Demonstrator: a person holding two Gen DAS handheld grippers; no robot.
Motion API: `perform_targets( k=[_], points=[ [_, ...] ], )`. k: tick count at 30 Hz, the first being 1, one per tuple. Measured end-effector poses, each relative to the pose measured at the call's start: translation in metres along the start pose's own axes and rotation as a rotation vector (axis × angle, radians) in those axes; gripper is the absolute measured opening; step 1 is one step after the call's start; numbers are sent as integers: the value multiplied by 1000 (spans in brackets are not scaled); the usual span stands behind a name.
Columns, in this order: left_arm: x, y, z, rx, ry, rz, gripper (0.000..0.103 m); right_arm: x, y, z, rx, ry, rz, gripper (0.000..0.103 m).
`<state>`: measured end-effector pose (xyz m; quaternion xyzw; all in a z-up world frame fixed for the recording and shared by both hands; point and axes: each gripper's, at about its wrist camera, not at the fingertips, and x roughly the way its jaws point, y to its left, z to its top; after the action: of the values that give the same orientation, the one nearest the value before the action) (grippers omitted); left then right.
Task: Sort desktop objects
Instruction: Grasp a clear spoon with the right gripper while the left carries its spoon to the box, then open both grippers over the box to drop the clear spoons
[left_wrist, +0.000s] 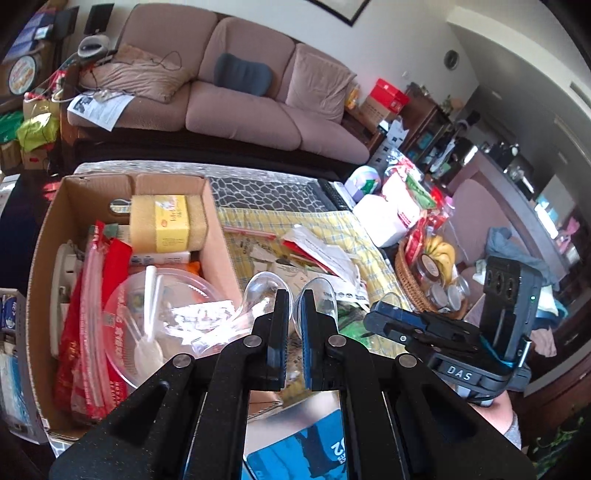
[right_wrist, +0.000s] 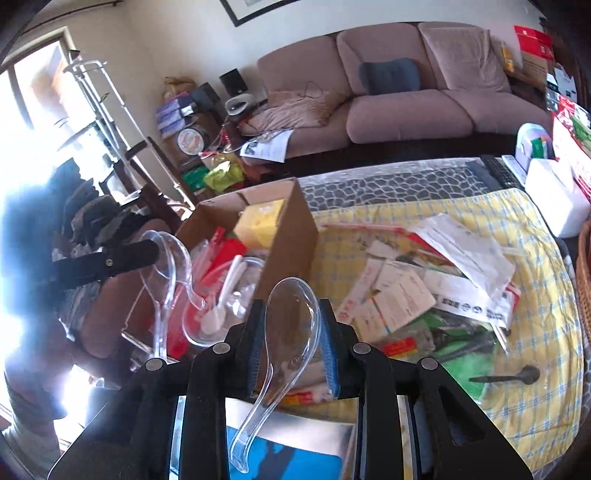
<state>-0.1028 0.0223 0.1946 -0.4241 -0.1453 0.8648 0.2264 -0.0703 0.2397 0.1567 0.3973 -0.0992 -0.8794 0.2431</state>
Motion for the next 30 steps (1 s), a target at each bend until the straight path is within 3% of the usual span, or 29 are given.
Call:
perform_targets(
  k=[7, 17, 19, 23, 30],
  points=[
    [17, 78, -4, -140, 52, 37, 6, 64, 58, 17, -57, 82, 96, 28],
    [73, 145, -11, -286, 165, 74, 7, 152, 76, 25, -67, 230, 66, 28],
    [77, 150, -13, -292, 167, 74, 7, 167, 79, 27, -87, 260, 44, 29],
    [69, 148, -15, -275, 138, 75, 31, 189, 83, 26, -118, 303, -23, 29],
    [50, 146, -16, -262, 113, 78, 33, 207, 93, 28, -143, 324, -37, 30]
  ],
)
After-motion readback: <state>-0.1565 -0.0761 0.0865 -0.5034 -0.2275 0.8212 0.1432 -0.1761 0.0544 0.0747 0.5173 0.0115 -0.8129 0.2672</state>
